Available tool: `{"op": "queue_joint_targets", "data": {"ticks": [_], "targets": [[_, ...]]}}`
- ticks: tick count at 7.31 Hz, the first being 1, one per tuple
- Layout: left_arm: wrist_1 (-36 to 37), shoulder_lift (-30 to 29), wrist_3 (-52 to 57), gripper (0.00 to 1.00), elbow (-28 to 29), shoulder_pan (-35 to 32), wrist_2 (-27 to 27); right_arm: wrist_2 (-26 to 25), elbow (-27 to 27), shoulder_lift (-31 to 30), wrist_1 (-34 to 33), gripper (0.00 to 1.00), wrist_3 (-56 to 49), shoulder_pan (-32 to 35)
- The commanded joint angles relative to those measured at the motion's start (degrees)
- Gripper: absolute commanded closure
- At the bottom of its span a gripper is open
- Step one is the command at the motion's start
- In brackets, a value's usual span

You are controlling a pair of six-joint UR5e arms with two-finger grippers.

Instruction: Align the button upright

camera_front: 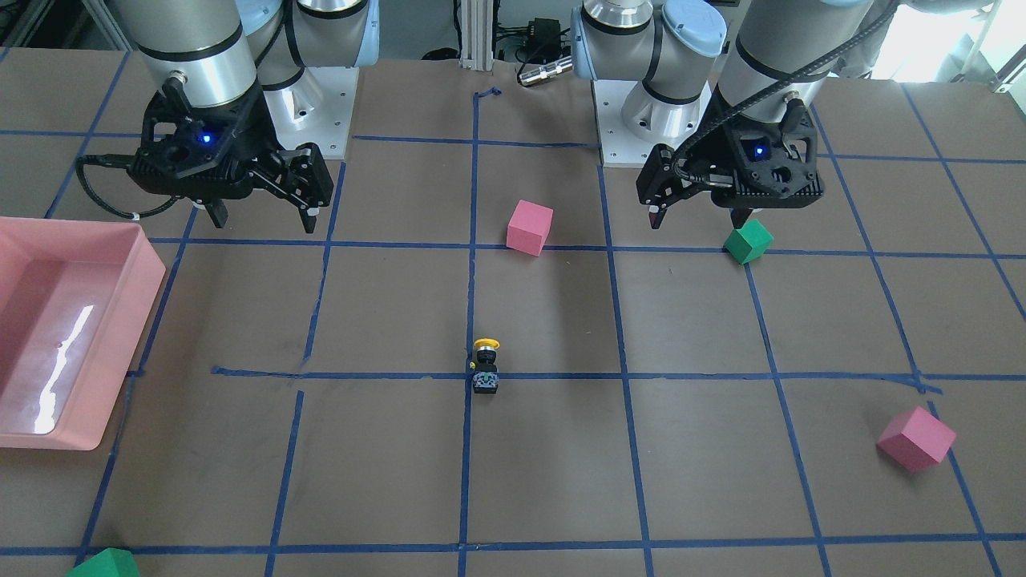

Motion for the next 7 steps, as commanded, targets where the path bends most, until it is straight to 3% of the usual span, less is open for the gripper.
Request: {"op": "queue_joint_targets", "data": {"ticks": [1, 7], "targets": [[0.0, 0.1, -0.1, 0.0, 0.0, -0.1, 0.2, 0.5, 0.5, 0.1, -0.2, 0.0, -0.1, -0.1], [0.1, -0.5, -0.4, 0.0, 0.7, 0.5, -0.2, 0.6, 0.3, 0.8, -2.3, 0.0, -3.2, -2.8]]}}
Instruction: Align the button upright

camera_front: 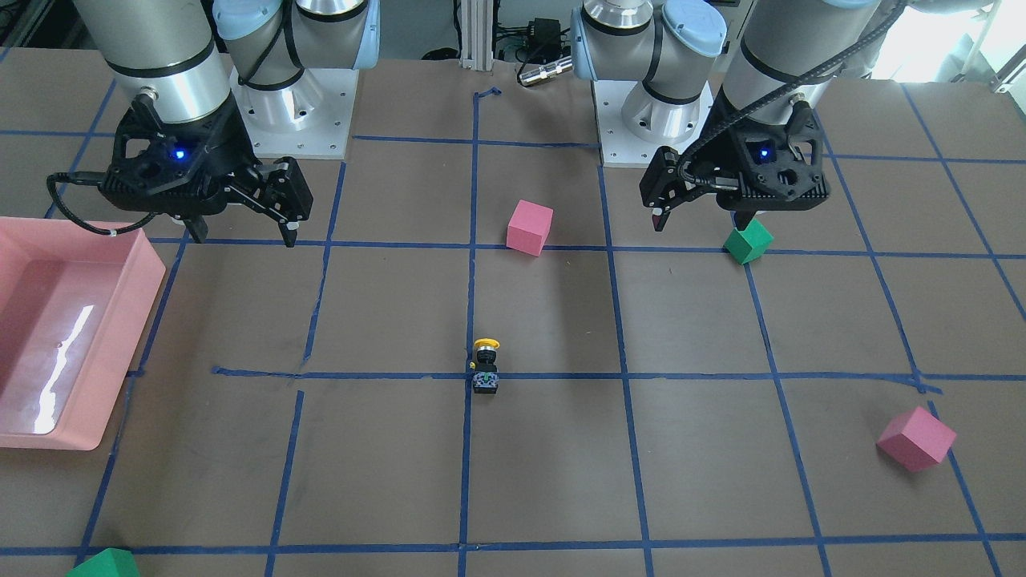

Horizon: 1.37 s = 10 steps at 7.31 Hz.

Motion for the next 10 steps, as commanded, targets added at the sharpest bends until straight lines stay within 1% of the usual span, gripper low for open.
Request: {"op": "queue_joint_targets", "data": {"ticks": [1, 7, 8, 10], "targets": [[0.0, -0.1, 0.0, 0.0, -0.1, 0.1, -0.1, -0.1, 0.0, 0.0, 0.0, 0.0, -0.1, -0.2], [1.3, -0.7, -0.2, 0.0, 0.0, 0.3, -0.1, 0.0, 0.2, 0.1, 0.0, 0.0, 0.0, -0.2], [4.0, -1.0, -0.2, 0.0, -0.5, 0.4, -0.1, 0.0, 0.2, 0.1, 0.0, 0.0, 0.0, -0.2], [6.8, -2.4, -1.2, 0.0, -0.6, 0.4, -0.6, -0.1, 0.3, 0.1, 0.1, 0.0, 0.2, -0.2]]}}
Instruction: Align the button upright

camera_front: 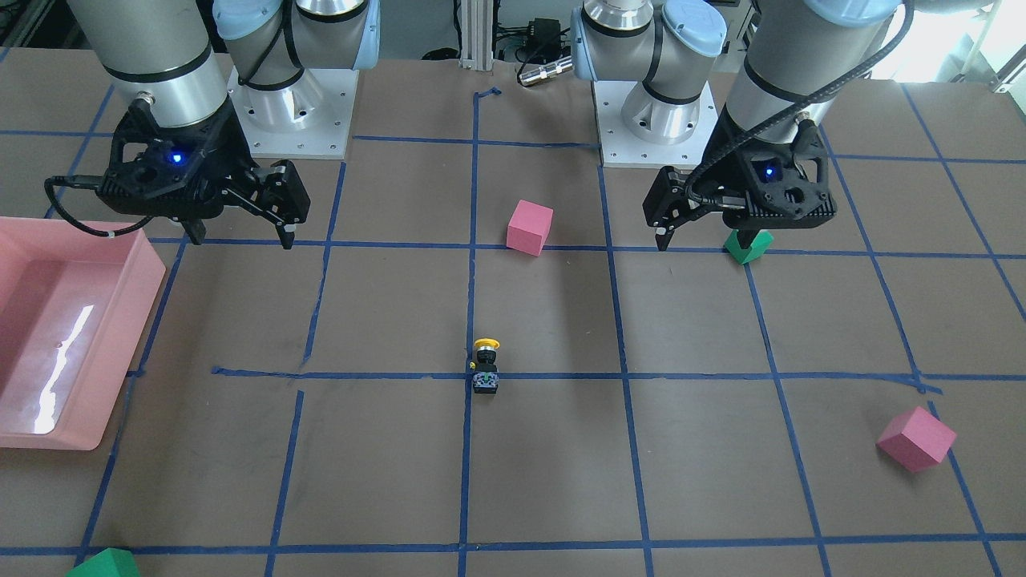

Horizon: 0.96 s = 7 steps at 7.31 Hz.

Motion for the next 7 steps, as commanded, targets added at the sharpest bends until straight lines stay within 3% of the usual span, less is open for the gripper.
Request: {"op": "queue_joint_targets", "data": {"ticks": [1, 4, 7], "targets": [[4.4, -2.9, -1.5, 0.0, -0.2, -0.2, -0.5, 0.0, 0.0, 0.0, 0.1, 0.0, 0.1, 0.0], [21.1, -11.8, -5.1, 0.0, -2.8, -3.6, 0.3, 0.1, 0.0, 0.0, 0.0, 0.0, 0.1, 0.0], [36.7, -18.1, -19.0, 0.0, -4.0, -14.3, 0.5, 0.1, 0.0, 0.0, 0.1, 0.0, 0.1, 0.0]]}}
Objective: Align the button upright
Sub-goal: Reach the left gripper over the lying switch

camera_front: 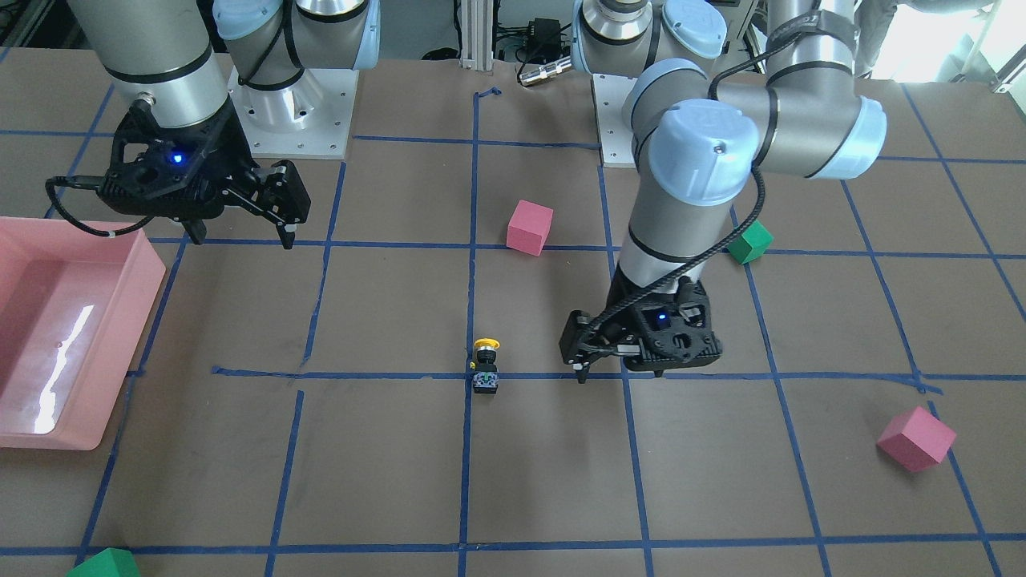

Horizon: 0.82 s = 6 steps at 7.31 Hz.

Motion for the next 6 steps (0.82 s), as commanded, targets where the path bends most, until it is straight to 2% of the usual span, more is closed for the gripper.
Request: {"op": "queue_joint_targets", "data": {"ticks": [1, 2, 4, 5, 6], "targets": [[15.8, -3.3, -7.8, 0.0, -4.8, -9.4, 2.8, 0.0, 0.0, 0.0, 0.1, 0.0, 0.0, 0.0], [24.2, -3.6, -7.8, 0.0, -11.5, -12.7, 6.7, 0.0, 0.0, 0.0, 0.1, 0.0, 0.0, 0.0], [45.0, -3.6, -6.0, 0.0, -24.8, -13.8, 7.5, 0.0, 0.1, 0.0, 0.2, 0.0, 0.0, 0.0], [49.2, -3.4, -4.9, 0.0, -25.8, -14.3, 8.0, 0.0, 0.1, 0.0, 0.2, 0.0, 0.1, 0.0], [51.8, -4.5, -5.3, 0.0, -26.4, -16.4, 11.7, 0.0, 0.1, 0.0, 0.4, 0.0, 0.1, 0.0]]}}
